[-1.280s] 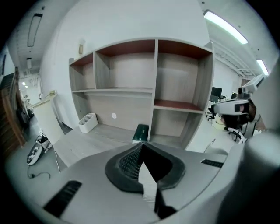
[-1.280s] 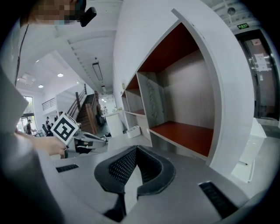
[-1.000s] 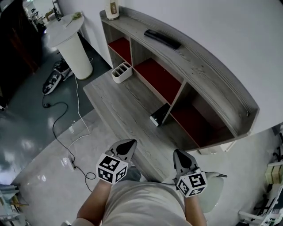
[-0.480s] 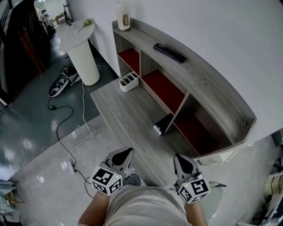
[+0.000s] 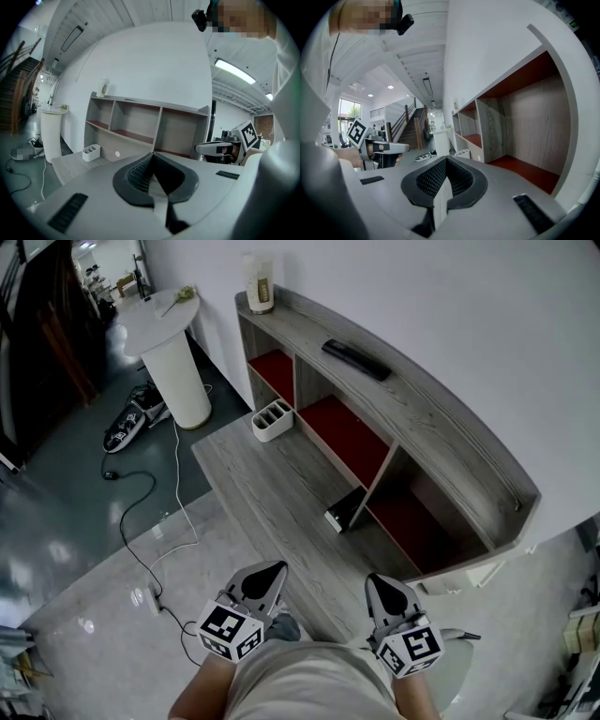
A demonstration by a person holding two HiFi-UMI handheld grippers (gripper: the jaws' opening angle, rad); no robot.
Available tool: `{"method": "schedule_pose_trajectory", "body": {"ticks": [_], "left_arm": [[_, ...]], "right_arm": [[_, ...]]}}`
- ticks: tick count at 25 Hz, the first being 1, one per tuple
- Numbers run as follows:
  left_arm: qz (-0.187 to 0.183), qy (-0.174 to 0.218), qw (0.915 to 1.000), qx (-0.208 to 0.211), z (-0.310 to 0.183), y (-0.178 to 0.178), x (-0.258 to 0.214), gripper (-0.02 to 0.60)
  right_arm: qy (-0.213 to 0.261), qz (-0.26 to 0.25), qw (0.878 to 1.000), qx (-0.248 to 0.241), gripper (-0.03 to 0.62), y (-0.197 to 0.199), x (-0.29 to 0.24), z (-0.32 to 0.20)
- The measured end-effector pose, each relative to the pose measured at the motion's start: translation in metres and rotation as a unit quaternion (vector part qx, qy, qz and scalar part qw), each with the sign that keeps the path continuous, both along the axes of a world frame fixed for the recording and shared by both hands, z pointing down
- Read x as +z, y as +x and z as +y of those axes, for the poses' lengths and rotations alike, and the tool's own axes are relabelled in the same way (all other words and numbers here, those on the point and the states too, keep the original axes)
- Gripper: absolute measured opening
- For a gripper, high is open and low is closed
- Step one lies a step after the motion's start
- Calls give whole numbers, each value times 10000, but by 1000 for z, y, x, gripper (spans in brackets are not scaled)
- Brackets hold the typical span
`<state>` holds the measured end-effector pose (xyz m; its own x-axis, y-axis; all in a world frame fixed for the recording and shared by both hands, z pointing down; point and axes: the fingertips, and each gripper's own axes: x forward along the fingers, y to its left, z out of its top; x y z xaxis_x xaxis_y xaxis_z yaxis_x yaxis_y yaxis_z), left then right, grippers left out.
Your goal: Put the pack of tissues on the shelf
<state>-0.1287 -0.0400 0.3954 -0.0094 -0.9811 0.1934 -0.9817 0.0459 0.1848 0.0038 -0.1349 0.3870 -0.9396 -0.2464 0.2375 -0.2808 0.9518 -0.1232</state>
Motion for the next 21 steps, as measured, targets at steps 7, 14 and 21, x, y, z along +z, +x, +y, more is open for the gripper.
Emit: {"method": "schedule_pose_trajectory", "body": {"ticks": [7, 14, 21], "left_arm": [[83, -44, 9999, 42, -2, 4, 5, 14], [121, -62, 9999, -14, 1, 2, 10, 14], [99, -76, 9999, -23, 4, -3, 12, 14]], "right_arm": [[-20, 52, 9999, 84, 28, 7, 1, -3], [-2, 93, 9999, 118, 28, 11, 2, -3], [21, 90, 9999, 89, 28, 6, 1, -1]]}}
